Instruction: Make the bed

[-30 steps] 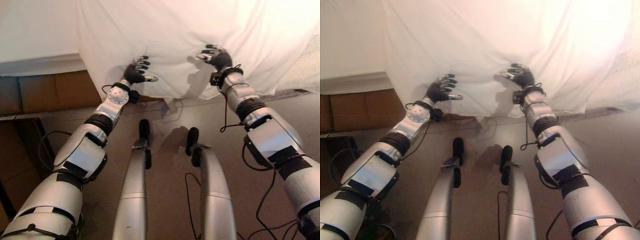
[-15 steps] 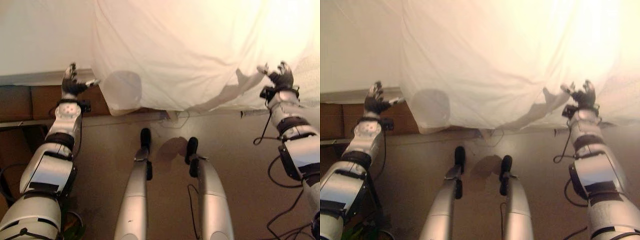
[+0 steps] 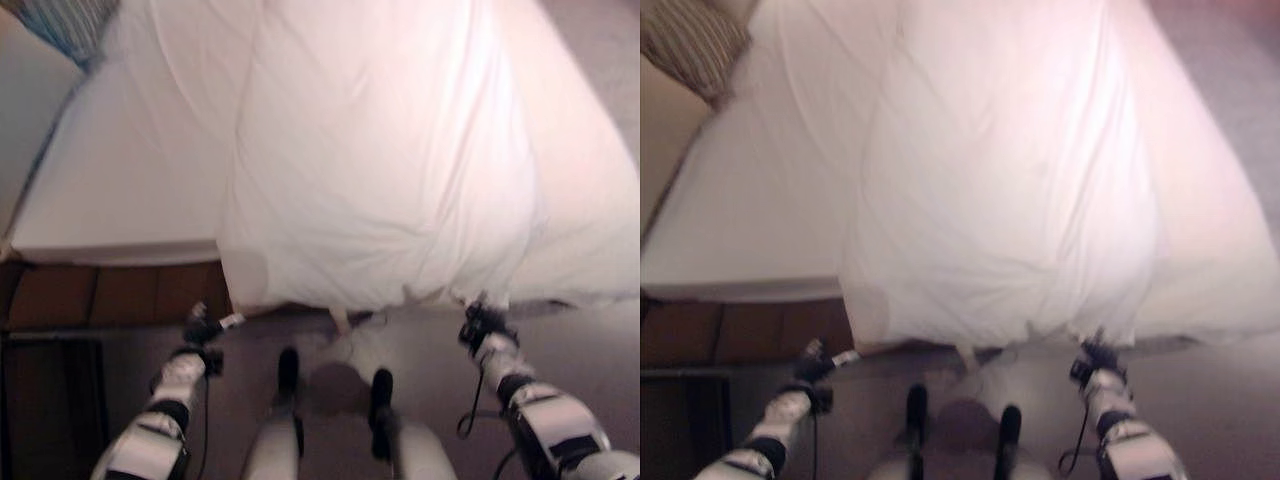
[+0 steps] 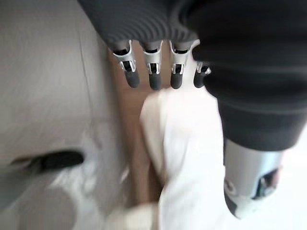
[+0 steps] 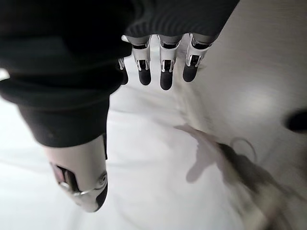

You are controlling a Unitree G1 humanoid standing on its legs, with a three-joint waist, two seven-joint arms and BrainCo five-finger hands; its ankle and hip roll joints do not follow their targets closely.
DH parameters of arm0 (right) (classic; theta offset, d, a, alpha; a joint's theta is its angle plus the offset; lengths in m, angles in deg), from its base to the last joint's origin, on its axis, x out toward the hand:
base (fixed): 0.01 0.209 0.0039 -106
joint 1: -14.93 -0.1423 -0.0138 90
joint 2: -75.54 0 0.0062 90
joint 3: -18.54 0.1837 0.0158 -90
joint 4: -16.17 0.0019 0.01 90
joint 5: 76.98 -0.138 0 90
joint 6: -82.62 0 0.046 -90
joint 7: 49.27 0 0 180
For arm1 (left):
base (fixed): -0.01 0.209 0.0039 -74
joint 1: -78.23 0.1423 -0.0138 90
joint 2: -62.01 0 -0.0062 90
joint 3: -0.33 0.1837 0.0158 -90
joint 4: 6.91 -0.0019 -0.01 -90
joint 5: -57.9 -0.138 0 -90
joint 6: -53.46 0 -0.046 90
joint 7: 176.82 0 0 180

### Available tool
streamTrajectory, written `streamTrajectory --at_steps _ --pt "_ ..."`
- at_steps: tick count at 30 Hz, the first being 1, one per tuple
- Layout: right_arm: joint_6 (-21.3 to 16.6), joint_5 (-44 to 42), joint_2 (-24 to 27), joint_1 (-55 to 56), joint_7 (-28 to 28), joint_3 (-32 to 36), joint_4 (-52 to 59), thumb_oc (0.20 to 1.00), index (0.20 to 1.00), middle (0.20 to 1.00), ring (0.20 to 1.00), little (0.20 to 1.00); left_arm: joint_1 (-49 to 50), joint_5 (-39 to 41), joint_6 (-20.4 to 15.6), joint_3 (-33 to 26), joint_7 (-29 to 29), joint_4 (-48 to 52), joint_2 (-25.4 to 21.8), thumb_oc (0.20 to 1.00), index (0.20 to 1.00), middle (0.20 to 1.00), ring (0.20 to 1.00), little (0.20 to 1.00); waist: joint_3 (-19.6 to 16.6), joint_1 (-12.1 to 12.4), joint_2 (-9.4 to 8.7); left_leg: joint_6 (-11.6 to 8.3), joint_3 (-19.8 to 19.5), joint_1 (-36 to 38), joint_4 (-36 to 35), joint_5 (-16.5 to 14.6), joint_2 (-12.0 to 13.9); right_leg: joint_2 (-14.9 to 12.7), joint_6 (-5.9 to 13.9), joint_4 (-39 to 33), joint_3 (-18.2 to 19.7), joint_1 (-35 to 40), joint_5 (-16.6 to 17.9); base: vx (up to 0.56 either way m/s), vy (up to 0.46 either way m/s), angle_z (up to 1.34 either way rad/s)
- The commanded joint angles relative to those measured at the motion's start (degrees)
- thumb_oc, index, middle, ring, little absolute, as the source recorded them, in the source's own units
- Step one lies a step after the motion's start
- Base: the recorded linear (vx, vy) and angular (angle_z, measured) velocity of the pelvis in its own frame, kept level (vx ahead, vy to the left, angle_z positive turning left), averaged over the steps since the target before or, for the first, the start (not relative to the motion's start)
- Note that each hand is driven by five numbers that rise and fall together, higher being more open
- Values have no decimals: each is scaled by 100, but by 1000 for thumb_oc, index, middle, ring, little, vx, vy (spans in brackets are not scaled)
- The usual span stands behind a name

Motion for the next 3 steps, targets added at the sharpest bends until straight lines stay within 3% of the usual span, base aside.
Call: streamTrajectory --at_steps 1,3 --pt "-43 611 -53 72 -207 -395 82 1000 1000 1000 1000 1000 -135 -624 75 364 383 -357 428 1000 1000 1000 1000 1000 -238 -102 -100 -133 61 42 -2 -78 -20 -65 320 -271 322 -42 383 32 18 -7" --pt "7 707 -103 319 -360 -438 44 1000 1000 1000 1000 1000 29 -631 128 420 414 -331 574 1000 1000 1000 1000 1000 -471 -100 -108 -114 69 209 -2 -161 -47 -84 349 -707 328 226 533 67 15 -10"
